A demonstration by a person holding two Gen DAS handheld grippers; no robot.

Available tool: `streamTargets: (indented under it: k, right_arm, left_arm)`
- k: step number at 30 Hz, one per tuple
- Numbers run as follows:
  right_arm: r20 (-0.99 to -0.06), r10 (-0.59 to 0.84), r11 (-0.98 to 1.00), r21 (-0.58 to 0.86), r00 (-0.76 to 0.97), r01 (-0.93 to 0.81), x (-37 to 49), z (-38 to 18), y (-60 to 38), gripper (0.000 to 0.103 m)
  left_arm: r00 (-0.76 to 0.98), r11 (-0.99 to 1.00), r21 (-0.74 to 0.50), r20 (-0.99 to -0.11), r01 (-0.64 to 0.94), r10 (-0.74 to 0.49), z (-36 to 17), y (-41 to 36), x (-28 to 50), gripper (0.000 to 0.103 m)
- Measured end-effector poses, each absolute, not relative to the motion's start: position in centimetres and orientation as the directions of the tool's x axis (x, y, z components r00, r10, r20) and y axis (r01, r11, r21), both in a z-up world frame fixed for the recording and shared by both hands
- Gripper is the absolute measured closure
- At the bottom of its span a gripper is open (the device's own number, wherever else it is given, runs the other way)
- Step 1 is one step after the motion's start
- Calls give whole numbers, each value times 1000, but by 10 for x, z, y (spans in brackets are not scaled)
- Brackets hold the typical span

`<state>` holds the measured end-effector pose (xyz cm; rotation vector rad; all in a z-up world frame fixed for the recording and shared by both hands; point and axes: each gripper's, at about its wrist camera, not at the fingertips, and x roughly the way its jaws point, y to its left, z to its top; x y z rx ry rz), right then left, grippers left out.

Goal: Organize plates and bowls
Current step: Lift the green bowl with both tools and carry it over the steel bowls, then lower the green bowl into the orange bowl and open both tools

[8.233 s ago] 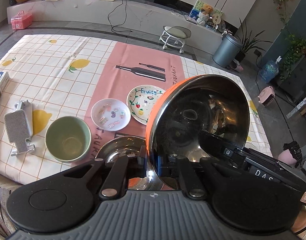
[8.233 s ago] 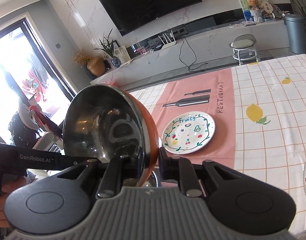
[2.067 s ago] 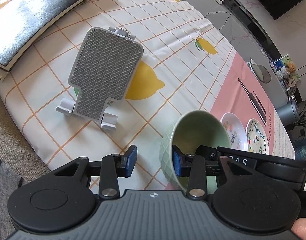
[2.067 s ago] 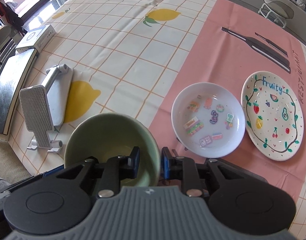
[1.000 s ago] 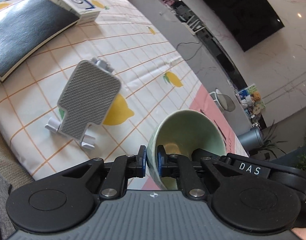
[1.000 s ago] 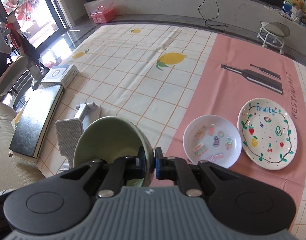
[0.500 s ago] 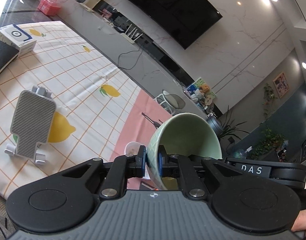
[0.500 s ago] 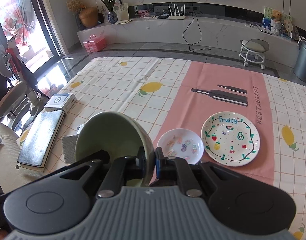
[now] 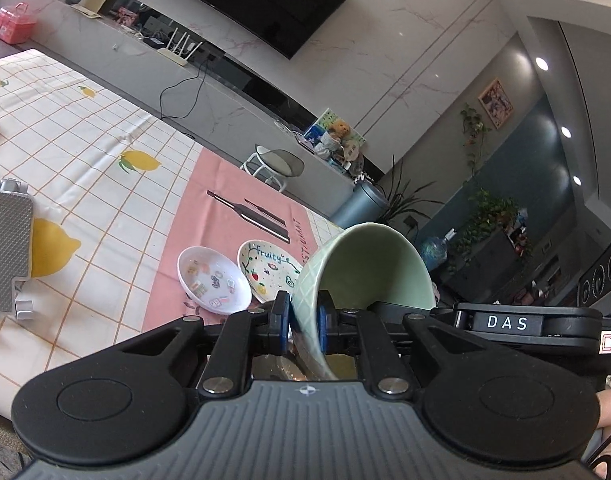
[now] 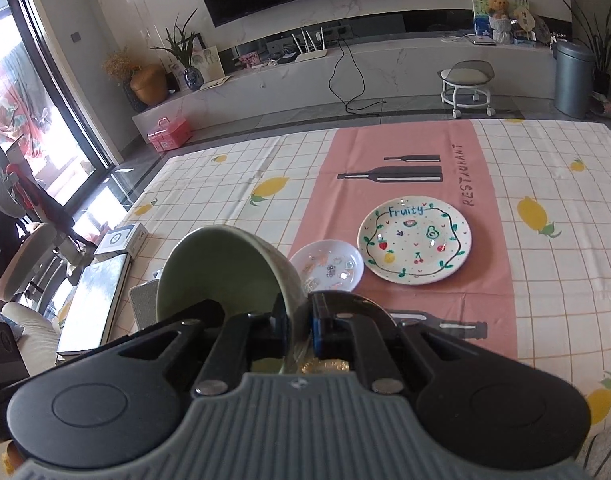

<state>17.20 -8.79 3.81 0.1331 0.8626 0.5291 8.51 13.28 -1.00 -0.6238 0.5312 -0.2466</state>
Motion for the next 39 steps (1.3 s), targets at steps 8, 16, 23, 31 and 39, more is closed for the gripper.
streamTargets:
  k: [8,16,23,31,39]
  right_arm:
    - [-686,490,871,377,537,-314,153,18,-119,94]
    - [-703,517,854,466,489,-232,156,-13,-136,95]
    - [-718,519,852,476,464,-216,162,-23,-139,97]
    - [-729,540,839,507,421,-198,175,-30,-135,97]
    - [-746,538,841,508,392,-188,188,-38,-126,93]
  left_arm:
    - [795,824,-554,-445,117,-412,-12,113,87,88]
    - [774,868,-477,-494,139,-395,-15,98,88,86]
    - [769,888,-443,-522,125,-369,-15,93,88,86]
    - [776,904,-422,-549,65,-311,-15,93,89,86]
    - [799,907,-421,-544,5,-256,-13,98,89,69]
